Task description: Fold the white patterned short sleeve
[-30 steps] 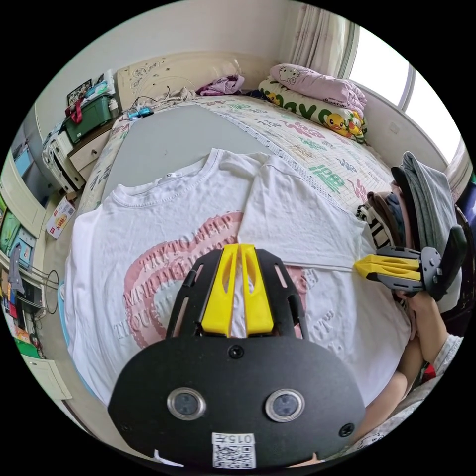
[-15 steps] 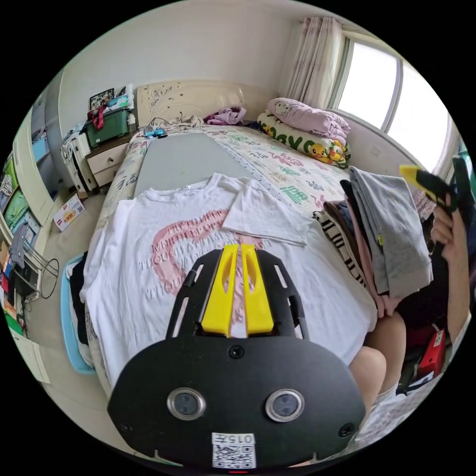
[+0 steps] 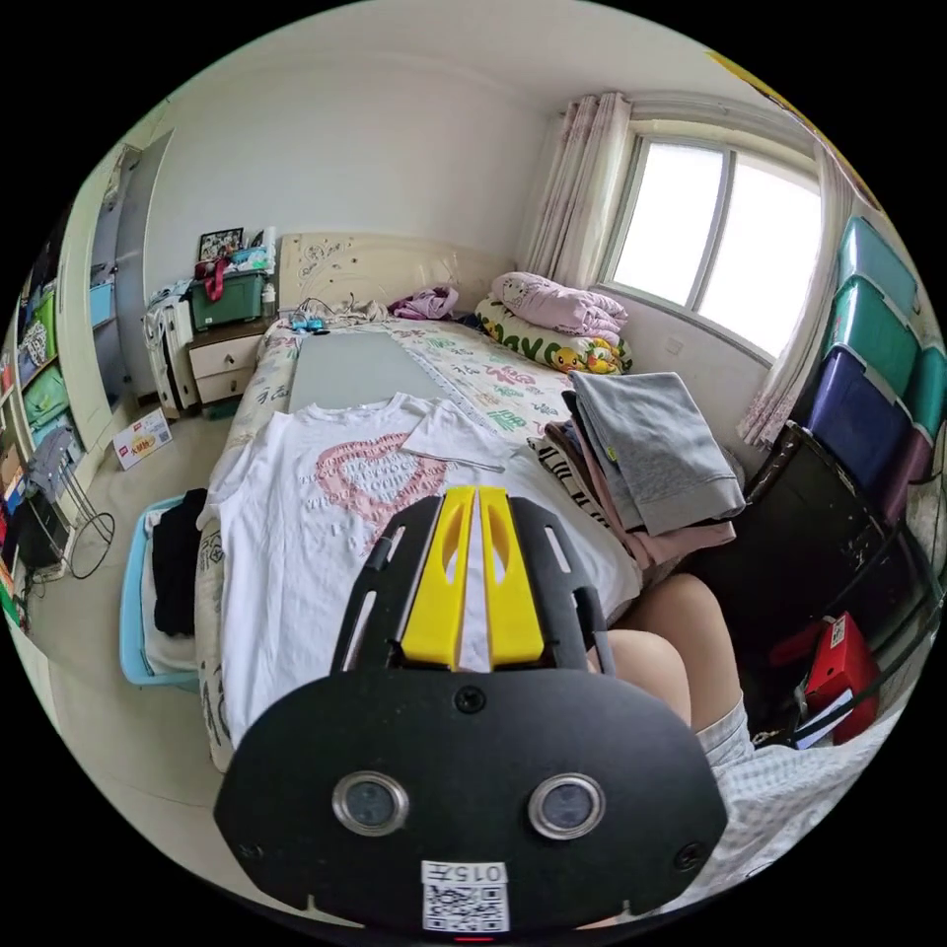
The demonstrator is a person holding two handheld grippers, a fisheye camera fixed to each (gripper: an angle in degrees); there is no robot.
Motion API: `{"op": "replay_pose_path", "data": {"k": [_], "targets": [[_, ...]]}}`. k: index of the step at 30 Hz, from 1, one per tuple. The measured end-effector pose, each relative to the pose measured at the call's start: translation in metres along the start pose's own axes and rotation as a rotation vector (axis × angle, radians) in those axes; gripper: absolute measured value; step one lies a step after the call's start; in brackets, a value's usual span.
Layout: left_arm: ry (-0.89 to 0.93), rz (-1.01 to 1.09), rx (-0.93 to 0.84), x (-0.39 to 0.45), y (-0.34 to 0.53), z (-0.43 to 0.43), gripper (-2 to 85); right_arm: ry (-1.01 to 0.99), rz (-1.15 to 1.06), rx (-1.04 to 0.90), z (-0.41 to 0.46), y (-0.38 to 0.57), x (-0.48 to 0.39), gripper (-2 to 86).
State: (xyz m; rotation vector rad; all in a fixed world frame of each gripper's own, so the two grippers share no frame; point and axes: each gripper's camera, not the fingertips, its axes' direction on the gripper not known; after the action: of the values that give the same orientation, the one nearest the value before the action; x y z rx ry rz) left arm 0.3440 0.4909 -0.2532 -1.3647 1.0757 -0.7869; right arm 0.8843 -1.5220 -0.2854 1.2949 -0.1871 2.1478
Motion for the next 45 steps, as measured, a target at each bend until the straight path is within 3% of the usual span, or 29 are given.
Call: {"op": "replay_pose_path", "data": {"k": [5,12,20,24,28,32,36,39,45], "targets": [[-0.034,-0.064,0.067,-0.037,-0.011,-0.071,1.5,-0.04,-0.096,0.014,0.003,0.023,-0.067,-0.5],[-0.012,-0.458,0.186,-0.17,0.0,-0.141,7.7,-0.09,-0.133,-0.129,0.125,0.066,-0.045,-0.4],[-0.02,-0.883,0.335,-0.341,0.03,-0.164,9.2,-0.043,-0.217,-0.404,0.404,0.113,0.036,-0.4],[0.022,-1.137,0.357,-0.442,0.043,-0.132,10.1,-0.035,-0.216,-0.521,0.548,0.129,0.058,-0.5],[0.161,-1.313,0.341,-0.528,0.038,-0.07,10.6,-0.151,-0.185,-0.628,0.683,0.144,0.063,-0.5],[0.197,-1.331,0.302,-0.567,0.016,-0.018,10.4,-0.141,-0.249,-0.728,0.783,0.158,0.047,-0.6],[0.175,-1.382,0.315,-0.577,0.019,0.008,3.4,-0.114,-0.308,-0.767,0.843,0.152,0.036,-0.7],[0.139,-1.318,0.351,-0.564,0.014,0.004,0.6,-0.057,-0.349,-0.747,0.898,0.123,0.019,-0.7],[-0.069,-0.991,0.303,-0.505,-0.041,0.002,-0.5,-0.05,-0.449,-0.769,1.006,0.061,-0.063,1.1]]}}
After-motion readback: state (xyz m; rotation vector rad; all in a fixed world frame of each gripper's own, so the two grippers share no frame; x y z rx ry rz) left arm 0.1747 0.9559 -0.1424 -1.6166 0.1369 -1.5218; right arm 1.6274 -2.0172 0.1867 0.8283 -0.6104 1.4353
